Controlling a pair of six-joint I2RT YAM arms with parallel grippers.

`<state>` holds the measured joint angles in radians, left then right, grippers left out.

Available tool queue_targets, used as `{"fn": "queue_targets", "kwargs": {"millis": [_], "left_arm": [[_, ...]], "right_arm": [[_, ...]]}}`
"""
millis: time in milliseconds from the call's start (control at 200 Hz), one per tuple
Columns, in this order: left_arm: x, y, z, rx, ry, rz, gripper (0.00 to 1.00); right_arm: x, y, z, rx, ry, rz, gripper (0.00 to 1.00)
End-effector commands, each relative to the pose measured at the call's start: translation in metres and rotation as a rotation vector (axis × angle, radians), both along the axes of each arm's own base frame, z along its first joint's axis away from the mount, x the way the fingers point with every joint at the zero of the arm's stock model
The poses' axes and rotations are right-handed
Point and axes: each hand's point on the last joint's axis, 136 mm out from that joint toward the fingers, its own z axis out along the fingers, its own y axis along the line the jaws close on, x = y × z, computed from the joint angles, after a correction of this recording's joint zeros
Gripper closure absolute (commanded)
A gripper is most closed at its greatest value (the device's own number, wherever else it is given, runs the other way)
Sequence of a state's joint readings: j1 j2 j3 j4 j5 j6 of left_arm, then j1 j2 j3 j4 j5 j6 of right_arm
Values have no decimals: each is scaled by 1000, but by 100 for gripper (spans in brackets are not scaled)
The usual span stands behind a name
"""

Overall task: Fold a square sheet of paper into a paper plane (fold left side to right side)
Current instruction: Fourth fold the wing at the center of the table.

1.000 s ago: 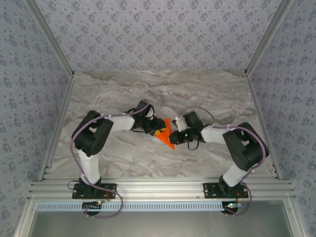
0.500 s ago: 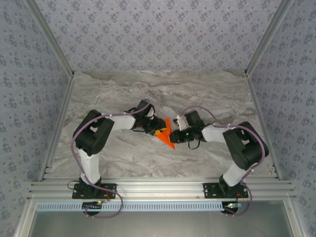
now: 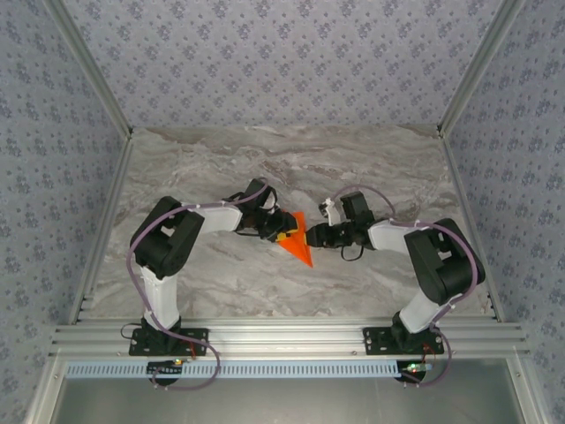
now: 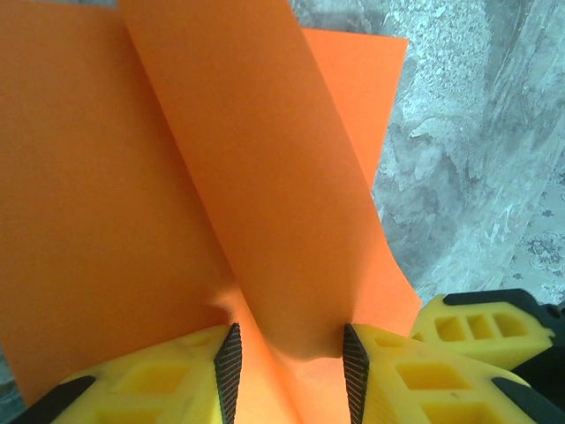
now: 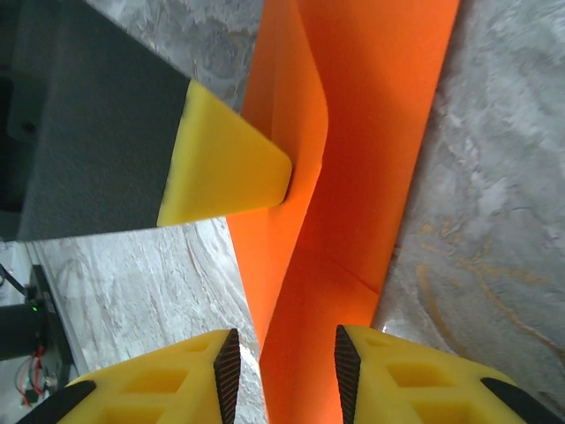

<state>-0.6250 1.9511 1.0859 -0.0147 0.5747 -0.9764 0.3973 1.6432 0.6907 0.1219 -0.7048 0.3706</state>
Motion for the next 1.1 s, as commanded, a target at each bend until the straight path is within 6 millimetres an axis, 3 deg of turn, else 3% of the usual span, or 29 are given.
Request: {"fn": "queue_targets", "kwargs": {"millis": [0, 355, 625, 1094], "left_arm": [[-5, 5, -12, 56, 25, -5, 62], [-5, 5, -11, 58, 26, -6, 62], [-5, 4, -11, 58, 24, -8, 62], [-6, 5, -13, 60, 29, -7, 62]], "right_arm": [[2, 7, 7, 46, 46, 15, 64], [1, 14, -6, 42, 89, 18, 67], [2, 9, -15, -14, 90, 7, 90], [-1, 1, -34, -99, 119, 4, 92]]}}
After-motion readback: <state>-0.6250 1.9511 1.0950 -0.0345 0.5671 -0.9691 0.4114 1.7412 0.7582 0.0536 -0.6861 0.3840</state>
